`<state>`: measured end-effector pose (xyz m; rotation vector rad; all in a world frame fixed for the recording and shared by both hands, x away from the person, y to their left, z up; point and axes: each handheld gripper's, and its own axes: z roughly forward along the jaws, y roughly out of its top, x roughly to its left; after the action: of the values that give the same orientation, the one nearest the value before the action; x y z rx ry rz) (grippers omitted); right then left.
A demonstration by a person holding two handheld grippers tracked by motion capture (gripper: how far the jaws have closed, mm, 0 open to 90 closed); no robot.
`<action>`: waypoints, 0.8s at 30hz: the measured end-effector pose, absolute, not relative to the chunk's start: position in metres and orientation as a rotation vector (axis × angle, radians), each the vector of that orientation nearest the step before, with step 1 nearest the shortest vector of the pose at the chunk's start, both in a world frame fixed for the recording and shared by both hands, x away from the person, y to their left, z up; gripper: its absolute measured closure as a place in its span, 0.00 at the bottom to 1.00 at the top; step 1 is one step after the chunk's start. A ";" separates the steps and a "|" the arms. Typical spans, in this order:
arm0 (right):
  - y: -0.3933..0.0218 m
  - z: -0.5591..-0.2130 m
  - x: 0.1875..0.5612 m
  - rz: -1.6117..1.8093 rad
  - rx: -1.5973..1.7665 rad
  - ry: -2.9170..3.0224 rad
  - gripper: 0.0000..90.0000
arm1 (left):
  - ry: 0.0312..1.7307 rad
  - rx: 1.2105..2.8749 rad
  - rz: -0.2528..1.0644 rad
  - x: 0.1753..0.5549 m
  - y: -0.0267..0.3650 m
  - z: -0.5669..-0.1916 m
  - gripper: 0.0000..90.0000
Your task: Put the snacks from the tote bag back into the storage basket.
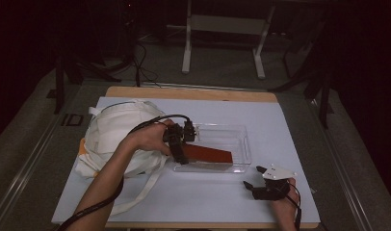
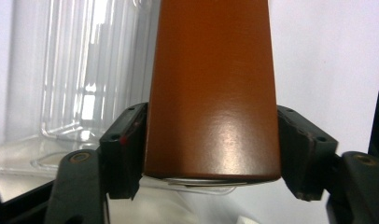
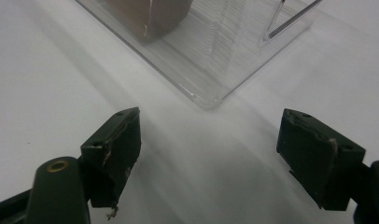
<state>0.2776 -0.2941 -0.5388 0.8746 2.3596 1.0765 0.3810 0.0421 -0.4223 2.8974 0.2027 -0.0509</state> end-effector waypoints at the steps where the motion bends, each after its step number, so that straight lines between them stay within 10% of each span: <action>1: -0.294 -0.539 0.278 1.077 0.875 2.360 0.24 | 0.206 2.893 -0.055 0.381 0.043 -0.422 0.35; 16: -0.294 -0.539 0.278 1.074 0.873 2.363 0.24 | 0.236 2.873 -0.070 0.381 0.046 -0.418 0.29; 24: -0.294 -0.539 0.278 1.069 0.872 2.365 0.24 | 0.235 2.884 -0.022 0.382 0.046 -0.419 0.43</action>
<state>0.2777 -0.2938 -0.5389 0.8721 2.3649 1.0693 0.3817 0.0460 -0.4190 2.8842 0.2345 -0.0220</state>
